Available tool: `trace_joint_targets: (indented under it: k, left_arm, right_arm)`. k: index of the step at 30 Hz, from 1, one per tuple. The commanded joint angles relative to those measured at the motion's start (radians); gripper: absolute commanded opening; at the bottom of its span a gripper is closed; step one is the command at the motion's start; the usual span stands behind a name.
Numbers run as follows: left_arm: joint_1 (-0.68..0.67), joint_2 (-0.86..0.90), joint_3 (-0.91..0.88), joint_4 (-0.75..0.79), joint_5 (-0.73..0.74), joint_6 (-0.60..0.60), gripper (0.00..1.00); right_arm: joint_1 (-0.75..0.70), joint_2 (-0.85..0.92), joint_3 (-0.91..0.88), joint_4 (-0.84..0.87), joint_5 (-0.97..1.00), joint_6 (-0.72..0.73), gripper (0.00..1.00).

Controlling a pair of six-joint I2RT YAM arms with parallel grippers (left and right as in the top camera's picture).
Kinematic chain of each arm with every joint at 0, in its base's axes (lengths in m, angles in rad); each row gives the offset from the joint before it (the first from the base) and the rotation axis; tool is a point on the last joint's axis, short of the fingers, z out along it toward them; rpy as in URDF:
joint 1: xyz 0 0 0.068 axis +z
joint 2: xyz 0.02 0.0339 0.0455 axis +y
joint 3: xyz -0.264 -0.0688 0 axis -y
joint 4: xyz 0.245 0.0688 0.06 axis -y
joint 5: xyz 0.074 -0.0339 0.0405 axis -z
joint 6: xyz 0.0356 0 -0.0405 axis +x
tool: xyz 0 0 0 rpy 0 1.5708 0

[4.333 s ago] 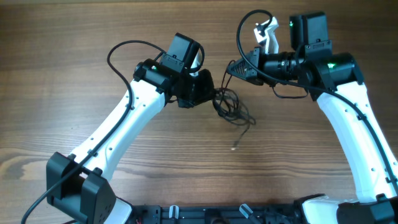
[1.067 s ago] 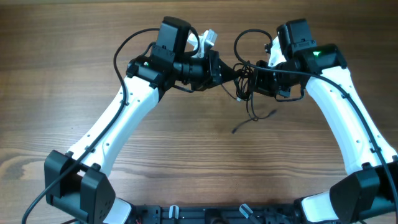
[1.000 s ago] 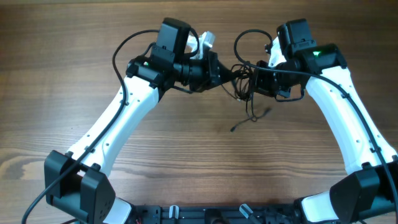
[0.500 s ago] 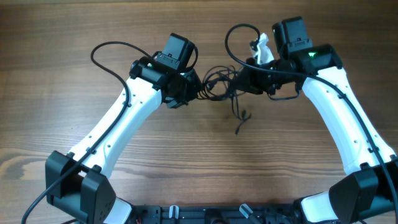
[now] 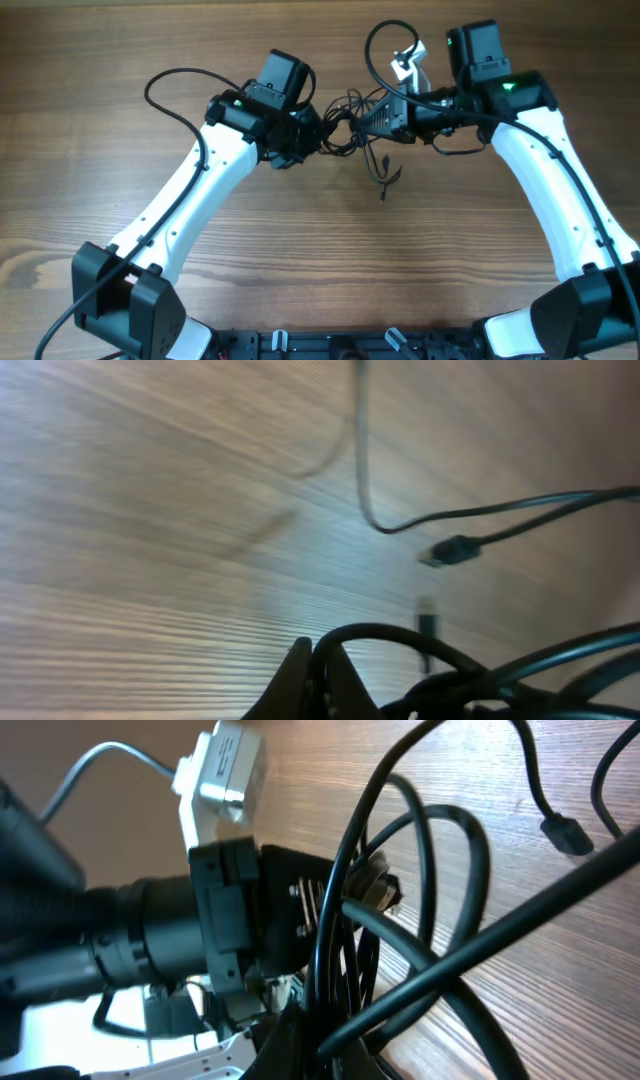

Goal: Untangle cables

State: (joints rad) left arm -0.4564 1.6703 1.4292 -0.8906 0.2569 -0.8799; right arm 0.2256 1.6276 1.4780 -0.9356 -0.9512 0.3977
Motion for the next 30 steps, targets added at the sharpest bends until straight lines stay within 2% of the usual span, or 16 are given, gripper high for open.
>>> trace_joint_targets:
  k: [1, 3, 7, 10, 14, 17, 19, 23, 26, 29, 30]
  left_arm:
    - [0.019, -0.002, -0.006, 0.097, 0.288, 0.046, 0.04]
    - [0.04, -0.005, -0.006, 0.136, 0.362, 0.045, 0.04]
    - [0.107, -0.008, -0.006, 0.158, 0.431, 0.038, 0.04]
    - [0.143, -0.008, -0.006, 0.158, 0.483, 0.038, 0.04]
    - [0.148, -0.008, -0.006, 0.156, 0.486, 0.065, 0.04]
    - [0.14, -0.008, -0.006, 0.155, 0.485, 0.065, 0.04]
    - [0.138, -0.008, -0.006, 0.159, 0.483, 0.065, 0.04]
    - [0.138, -0.008, -0.006, 0.156, 0.467, 0.065, 0.04]
    - [0.138, -0.006, -0.006, 0.118, 0.409, 0.064, 0.04]
    - [0.138, -0.004, -0.006, 0.073, 0.365, 0.065, 0.04]
    - [0.138, -0.004, -0.006, 0.062, 0.356, 0.065, 0.04]
  right_arm:
    - [-0.002, -0.042, 0.035, -0.021, -0.066, -0.053, 0.04]
    - [-0.002, -0.042, 0.035, -0.047, -0.032, -0.093, 0.04]
    - [-0.002, -0.042, 0.035, -0.108, 0.169, -0.078, 0.04]
    - [-0.002, -0.042, 0.035, -0.158, 0.473, 0.021, 0.04]
    - [-0.002, -0.041, 0.034, -0.204, 0.709, 0.145, 0.04]
    - [-0.002, -0.041, 0.034, -0.207, 0.673, 0.143, 0.04]
    - [-0.002, -0.041, 0.034, -0.198, 0.568, 0.097, 0.04]
    - [-0.002, -0.041, 0.034, -0.153, 0.229, -0.125, 0.05]
    - [-0.002, -0.041, 0.034, -0.128, -0.007, -0.252, 0.09]
    - [-0.002, -0.041, 0.034, -0.119, -0.037, -0.288, 0.11]
    - [-0.002, -0.041, 0.034, -0.113, 0.003, -0.271, 0.17]
